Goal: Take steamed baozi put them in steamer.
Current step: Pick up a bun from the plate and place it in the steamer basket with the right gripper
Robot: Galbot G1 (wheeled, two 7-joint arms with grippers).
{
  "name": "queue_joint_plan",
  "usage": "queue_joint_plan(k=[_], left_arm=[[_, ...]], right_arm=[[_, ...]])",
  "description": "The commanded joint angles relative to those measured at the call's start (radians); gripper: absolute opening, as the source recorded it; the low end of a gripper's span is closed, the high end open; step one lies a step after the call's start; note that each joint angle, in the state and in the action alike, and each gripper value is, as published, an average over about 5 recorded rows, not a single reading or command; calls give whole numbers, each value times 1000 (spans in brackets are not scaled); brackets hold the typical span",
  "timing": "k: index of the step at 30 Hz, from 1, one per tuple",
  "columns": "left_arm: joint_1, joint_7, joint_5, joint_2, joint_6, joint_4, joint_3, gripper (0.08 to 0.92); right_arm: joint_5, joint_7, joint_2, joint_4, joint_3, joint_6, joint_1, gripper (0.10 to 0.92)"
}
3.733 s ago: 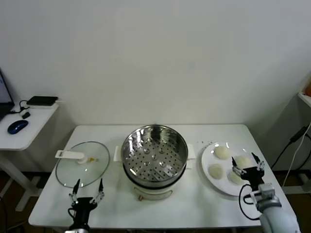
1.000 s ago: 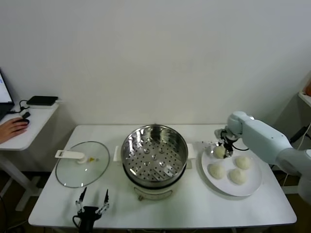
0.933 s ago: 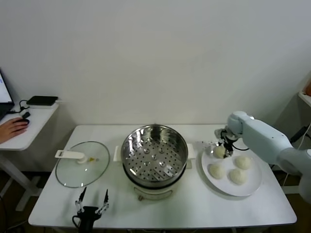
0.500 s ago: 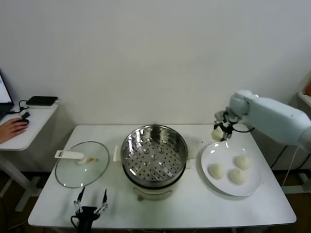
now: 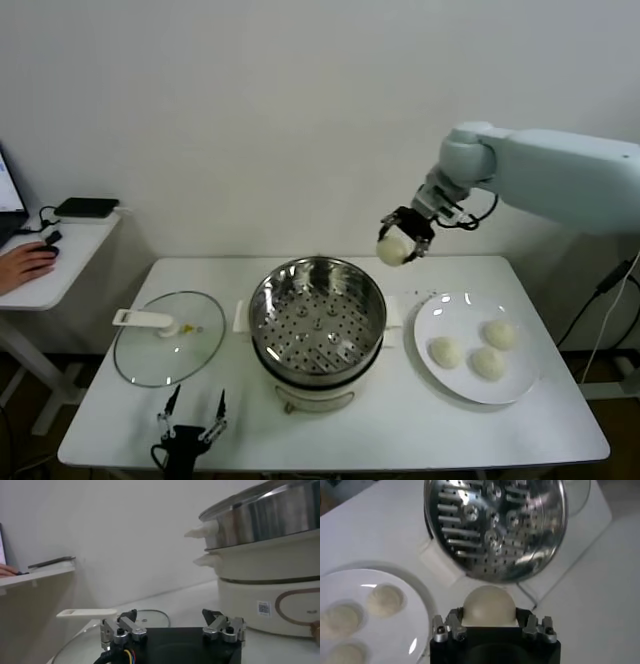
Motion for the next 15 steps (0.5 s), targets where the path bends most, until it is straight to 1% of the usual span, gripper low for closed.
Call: queue_joint_plan(k=[1,8,15], left_arm=[[0,-1,3,-3,-4,-6,1,823],[1,-1,0,-4,-7,-13,-11,823],[6,-3,-1,-7,-8,-22,-11,823]], right_arm=[[-16,15,258,-95,-23,248,0,687],[-127,-29,396,-326,45,362,-148,687],[-156,-67,457,-426,66,404,-248,687]])
